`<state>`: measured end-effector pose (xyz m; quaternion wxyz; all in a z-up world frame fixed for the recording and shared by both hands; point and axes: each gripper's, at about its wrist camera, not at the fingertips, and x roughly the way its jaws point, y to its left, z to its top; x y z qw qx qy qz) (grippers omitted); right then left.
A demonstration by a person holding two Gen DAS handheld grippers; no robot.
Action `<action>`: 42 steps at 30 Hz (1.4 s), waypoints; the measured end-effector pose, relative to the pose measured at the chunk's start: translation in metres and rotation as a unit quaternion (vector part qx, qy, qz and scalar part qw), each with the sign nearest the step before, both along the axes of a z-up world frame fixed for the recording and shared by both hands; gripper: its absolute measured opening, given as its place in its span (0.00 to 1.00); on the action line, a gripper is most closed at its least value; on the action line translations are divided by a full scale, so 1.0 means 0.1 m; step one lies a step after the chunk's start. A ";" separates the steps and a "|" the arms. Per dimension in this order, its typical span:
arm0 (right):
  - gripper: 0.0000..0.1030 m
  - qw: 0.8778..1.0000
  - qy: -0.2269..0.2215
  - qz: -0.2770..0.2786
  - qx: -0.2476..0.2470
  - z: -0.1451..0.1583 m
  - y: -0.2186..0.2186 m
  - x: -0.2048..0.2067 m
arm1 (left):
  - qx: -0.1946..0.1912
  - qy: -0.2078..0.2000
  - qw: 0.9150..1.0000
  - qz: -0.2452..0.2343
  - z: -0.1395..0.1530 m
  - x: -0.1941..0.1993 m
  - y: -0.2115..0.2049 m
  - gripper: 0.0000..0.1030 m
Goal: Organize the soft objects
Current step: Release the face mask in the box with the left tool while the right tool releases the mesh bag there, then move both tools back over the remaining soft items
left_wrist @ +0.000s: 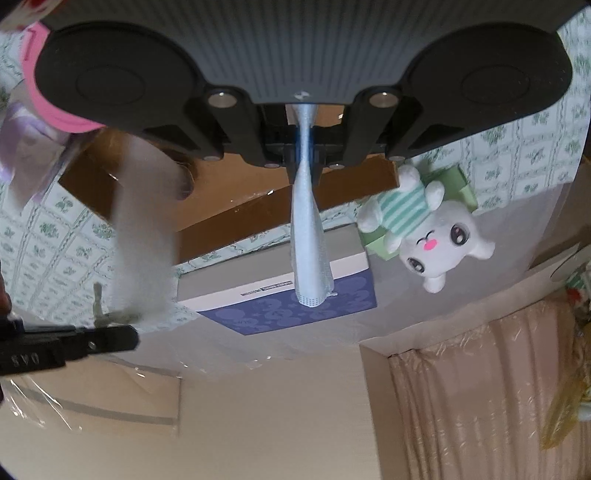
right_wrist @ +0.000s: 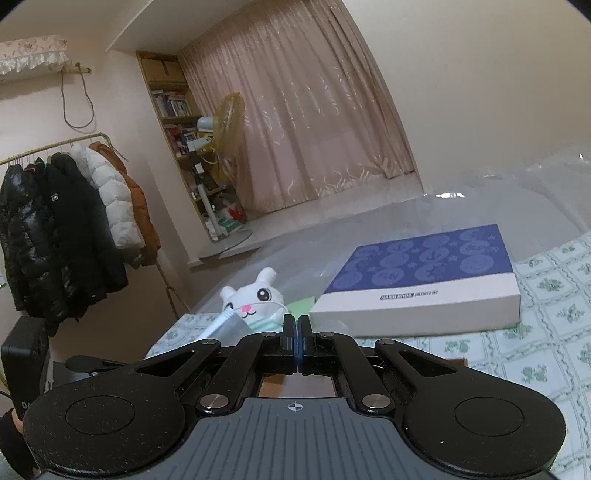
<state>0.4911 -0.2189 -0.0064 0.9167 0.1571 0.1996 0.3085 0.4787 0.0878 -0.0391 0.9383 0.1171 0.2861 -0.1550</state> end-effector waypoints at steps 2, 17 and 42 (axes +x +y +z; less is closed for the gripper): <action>0.00 1.000 0.003 0.001 0.005 -0.02 0.03 0.06 | 0.007 -0.004 1.000 -0.009 -0.02 0.07 -0.04 0.03; 0.51 0.990 0.121 -0.043 -0.057 -0.60 -0.21 0.19 | 0.062 -0.023 0.995 -0.074 -0.36 0.32 -0.30 0.24; 0.53 0.988 0.125 -0.021 -0.084 -0.47 -0.34 -0.58 | -0.052 0.056 0.991 0.110 0.04 -0.73 0.62 0.34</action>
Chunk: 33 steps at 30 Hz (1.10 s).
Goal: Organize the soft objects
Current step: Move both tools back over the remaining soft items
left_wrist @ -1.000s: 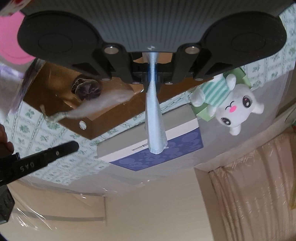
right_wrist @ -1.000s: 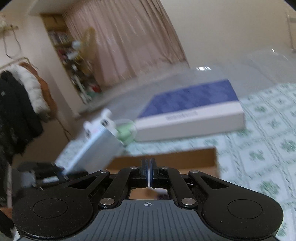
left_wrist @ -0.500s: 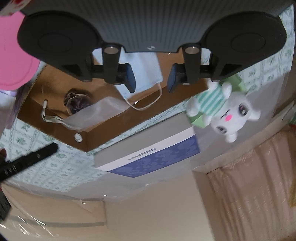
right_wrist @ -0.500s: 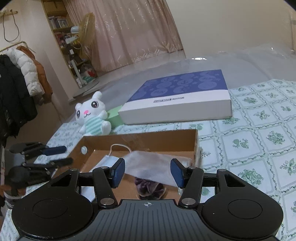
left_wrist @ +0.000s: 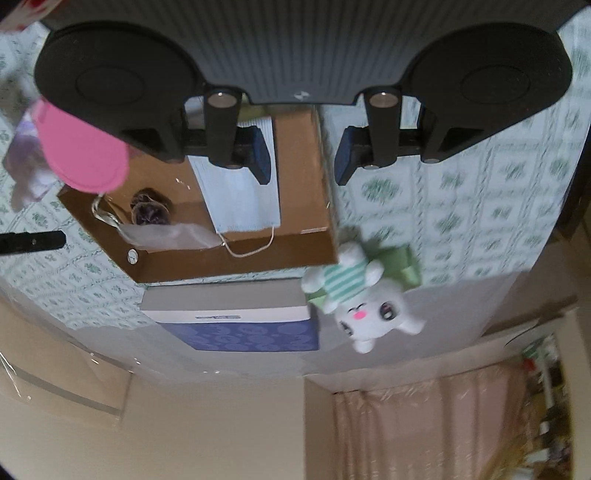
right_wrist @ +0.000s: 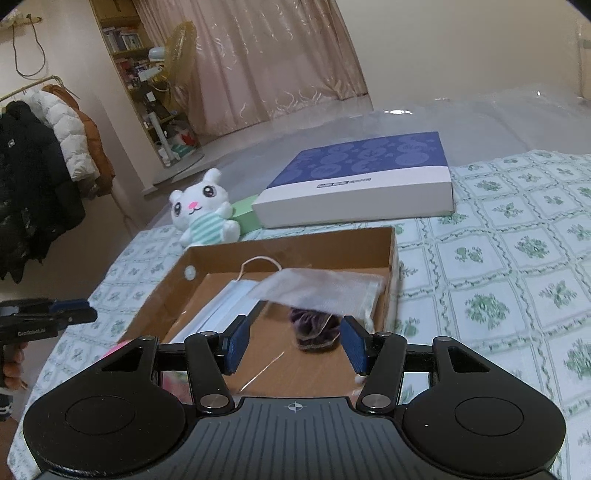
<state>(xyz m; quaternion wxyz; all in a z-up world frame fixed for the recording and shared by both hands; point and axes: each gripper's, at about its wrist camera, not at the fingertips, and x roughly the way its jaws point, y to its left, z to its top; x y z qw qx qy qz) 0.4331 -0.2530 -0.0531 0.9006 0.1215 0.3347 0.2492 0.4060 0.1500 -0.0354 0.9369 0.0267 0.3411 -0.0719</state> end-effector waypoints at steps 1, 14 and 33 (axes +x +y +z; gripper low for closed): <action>0.53 1.000 0.000 -0.001 0.001 0.02 -0.01 -0.07 | -0.002 0.004 1.000 0.008 0.02 -0.09 0.01 0.34; 0.53 1.000 0.001 -0.012 0.029 0.23 -0.13 -1.12 | -0.031 0.026 0.995 0.086 0.20 -1.45 0.14 0.34; 0.54 0.999 0.028 -0.003 0.022 0.16 -0.12 -2.25 | -0.067 -0.003 0.986 0.155 0.39 -2.72 -0.14 0.36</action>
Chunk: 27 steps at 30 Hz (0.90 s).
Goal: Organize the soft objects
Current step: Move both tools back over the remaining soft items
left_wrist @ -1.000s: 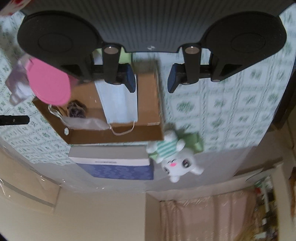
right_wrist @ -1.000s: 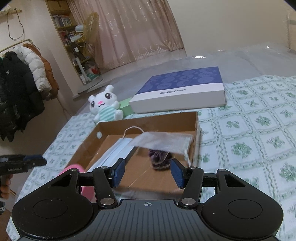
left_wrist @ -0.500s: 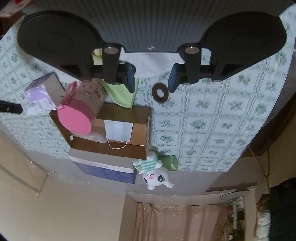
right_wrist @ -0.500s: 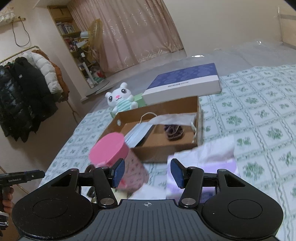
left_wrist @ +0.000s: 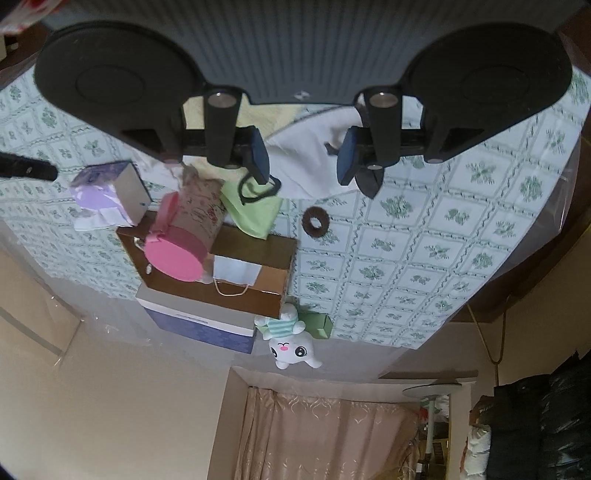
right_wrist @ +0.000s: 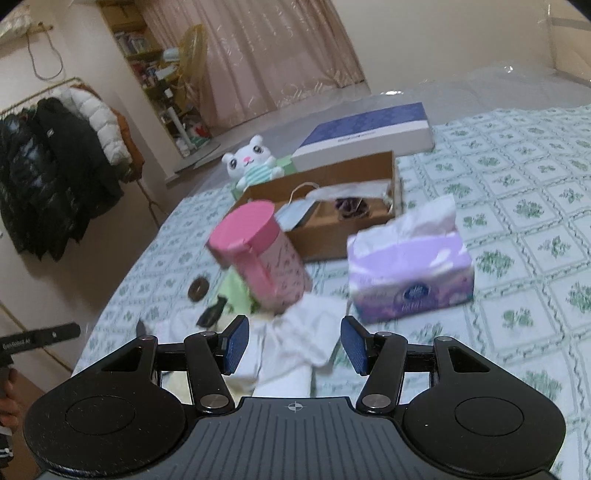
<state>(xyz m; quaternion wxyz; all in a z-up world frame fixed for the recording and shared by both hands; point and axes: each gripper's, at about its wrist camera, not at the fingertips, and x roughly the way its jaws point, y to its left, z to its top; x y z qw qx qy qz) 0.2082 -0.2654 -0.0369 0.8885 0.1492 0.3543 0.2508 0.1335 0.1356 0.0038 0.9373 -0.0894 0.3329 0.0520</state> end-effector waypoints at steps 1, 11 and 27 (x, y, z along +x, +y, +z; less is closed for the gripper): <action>0.54 1.000 0.002 0.003 0.000 -0.01 0.02 -0.05 | -0.001 -0.001 1.000 0.000 0.00 -0.04 -0.03 0.36; 0.60 1.000 0.015 0.015 -0.010 -0.12 0.17 -0.32 | 0.009 0.014 1.000 -0.008 -0.11 -0.30 -0.34 0.36; 0.73 0.999 0.017 0.026 -0.038 -0.25 0.32 -0.43 | -0.002 0.036 0.999 -0.008 -0.32 -0.42 -0.44 0.36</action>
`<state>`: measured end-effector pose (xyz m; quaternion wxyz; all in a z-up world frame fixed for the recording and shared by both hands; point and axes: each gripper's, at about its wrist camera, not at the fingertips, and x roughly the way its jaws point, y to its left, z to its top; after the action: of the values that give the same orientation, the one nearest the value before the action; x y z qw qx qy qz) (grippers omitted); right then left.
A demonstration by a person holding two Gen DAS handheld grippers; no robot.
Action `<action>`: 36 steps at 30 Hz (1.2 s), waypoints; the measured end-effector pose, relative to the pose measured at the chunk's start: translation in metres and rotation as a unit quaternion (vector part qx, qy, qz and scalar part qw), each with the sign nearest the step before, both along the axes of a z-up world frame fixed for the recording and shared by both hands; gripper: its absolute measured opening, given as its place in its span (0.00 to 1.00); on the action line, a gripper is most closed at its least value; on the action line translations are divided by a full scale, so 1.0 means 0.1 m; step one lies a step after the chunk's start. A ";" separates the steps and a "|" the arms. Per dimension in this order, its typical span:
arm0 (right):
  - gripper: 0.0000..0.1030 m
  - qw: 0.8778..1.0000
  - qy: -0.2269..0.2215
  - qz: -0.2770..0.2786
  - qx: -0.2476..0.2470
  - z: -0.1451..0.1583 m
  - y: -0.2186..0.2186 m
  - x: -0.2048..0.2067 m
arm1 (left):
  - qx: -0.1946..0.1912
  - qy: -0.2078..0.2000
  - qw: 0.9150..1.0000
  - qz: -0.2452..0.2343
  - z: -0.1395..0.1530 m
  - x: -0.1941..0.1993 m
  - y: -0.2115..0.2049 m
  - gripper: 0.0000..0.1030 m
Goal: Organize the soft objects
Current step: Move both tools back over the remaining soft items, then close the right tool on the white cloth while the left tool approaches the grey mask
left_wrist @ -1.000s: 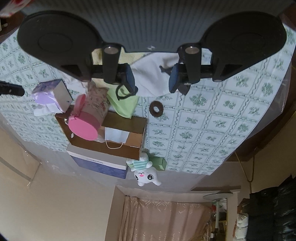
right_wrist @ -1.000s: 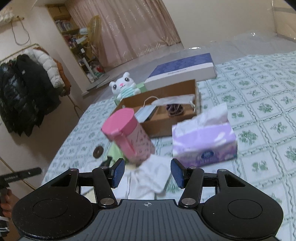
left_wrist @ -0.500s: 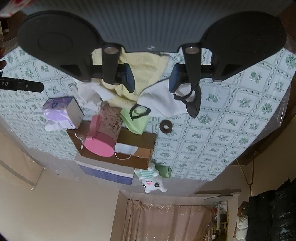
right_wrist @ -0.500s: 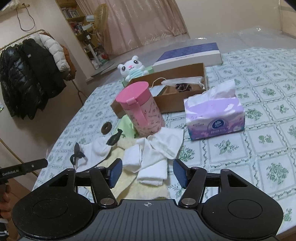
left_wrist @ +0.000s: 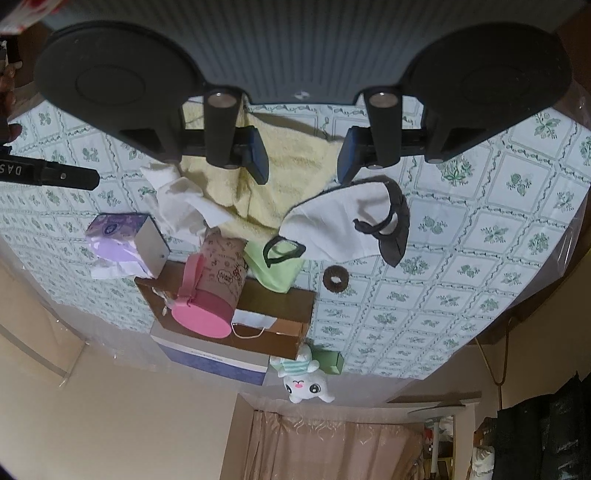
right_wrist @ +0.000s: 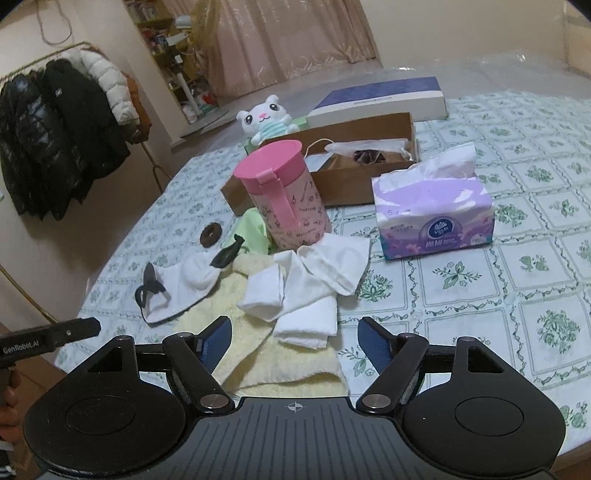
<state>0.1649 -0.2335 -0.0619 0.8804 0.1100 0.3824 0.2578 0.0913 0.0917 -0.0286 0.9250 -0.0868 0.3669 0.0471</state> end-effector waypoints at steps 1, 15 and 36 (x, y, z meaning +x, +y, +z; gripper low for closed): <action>0.73 1.000 -0.004 0.004 -0.009 -0.01 0.02 -0.01 | 0.000 0.001 1.000 0.000 -0.01 0.00 0.00 0.36; 0.73 0.997 -0.018 0.047 -0.055 -0.20 0.33 0.08 | -0.001 0.014 1.000 0.007 -0.17 0.14 0.07 0.38; 0.72 0.979 -0.102 0.082 -0.156 -0.59 0.86 0.85 | 0.011 0.022 0.999 0.025 -0.42 0.59 0.32 0.39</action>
<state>0.2502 -0.1472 -0.1210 0.8968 -0.0873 0.3343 0.2764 0.1505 0.1235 -0.0710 0.9160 -0.0845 0.3846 0.0761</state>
